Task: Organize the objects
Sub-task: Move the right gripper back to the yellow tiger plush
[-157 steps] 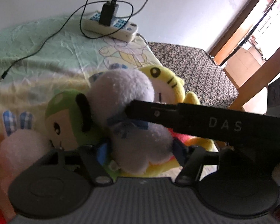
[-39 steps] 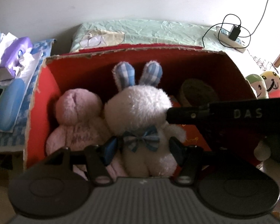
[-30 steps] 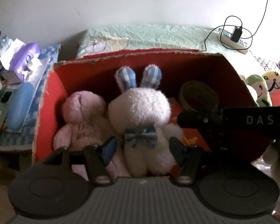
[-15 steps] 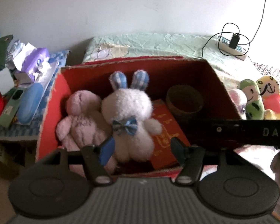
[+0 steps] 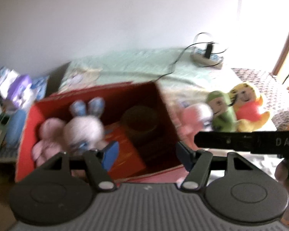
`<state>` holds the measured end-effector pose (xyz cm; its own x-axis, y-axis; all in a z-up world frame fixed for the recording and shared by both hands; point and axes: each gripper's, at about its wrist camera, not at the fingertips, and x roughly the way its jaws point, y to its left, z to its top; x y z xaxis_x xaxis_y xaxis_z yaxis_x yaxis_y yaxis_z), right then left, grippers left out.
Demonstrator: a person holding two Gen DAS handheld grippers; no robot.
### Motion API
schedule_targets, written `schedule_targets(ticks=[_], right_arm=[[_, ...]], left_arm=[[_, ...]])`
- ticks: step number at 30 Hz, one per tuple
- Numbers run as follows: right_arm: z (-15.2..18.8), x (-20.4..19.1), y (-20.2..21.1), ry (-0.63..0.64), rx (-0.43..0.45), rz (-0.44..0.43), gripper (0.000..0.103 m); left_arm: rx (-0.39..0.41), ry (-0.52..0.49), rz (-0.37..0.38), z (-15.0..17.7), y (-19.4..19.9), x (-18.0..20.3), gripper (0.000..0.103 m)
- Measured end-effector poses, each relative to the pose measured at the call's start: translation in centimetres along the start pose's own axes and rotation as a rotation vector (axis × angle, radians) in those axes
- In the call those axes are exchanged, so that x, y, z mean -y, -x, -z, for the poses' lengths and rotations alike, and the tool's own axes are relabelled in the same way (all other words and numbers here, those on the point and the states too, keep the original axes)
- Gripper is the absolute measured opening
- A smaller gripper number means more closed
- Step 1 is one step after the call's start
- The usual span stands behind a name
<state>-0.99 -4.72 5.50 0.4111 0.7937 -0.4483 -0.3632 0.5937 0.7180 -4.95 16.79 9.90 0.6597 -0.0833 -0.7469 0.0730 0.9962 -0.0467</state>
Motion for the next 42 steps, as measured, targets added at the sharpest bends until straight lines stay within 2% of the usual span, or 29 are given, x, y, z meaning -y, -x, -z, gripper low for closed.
schedule_targets(ticks=[3, 12, 17, 20, 23, 25, 30, 37, 39, 42], right_arm=[[-0.1, 2.4, 2.6, -0.044, 0.029, 0.024, 0.031], [0.6, 11.2, 9.6, -0.212, 0.124, 0.228, 0.031], [0.6, 15.5, 13.2, -0.287, 0.185, 0.310, 0.034], [0.1, 17.9, 15.5, -0.319, 0.238, 0.349, 0.041], [-0.9, 20.0, 16.7, -0.342, 0.278, 0.370, 0.049], [-1.7, 21.2, 17.1, -0.343, 0.293, 0.372, 0.057], [-3.7, 23.1, 16.3, -0.336, 0.300, 0.360, 0.061], [-6.3, 24.9, 11.6, -0.264, 0.221, 0.366, 0.063], [-6.6, 25.6, 10.3, -0.274, 0.193, 0.371, 0.064], [-6.6, 26.6, 9.3, -0.317, 0.188, 0.322, 0.067]], left_arm=[[0.010, -0.039, 0.051, -0.9, -0.5, 2.8, 0.069], [-0.066, -0.139, 0.217, -2.0, -5.9, 12.3, 0.069], [-0.120, -0.134, 0.351, -2.0, -9.4, 16.9, 0.069], [-0.169, -0.099, 0.430, -2.2, -11.8, 19.0, 0.069], [-0.205, -0.063, 0.465, -2.2, -13.7, 20.6, 0.069], [-0.223, -0.042, 0.473, -2.3, -14.8, 21.4, 0.070], [-0.225, 0.023, 0.462, -3.0, -16.3, 22.0, 0.072], [-0.203, 0.104, 0.467, -3.9, -17.2, 21.3, 0.073], [-0.195, 0.108, 0.462, -4.1, -17.5, 21.3, 0.073], [-0.186, 0.099, 0.450, -4.5, -17.9, 21.6, 0.073]])
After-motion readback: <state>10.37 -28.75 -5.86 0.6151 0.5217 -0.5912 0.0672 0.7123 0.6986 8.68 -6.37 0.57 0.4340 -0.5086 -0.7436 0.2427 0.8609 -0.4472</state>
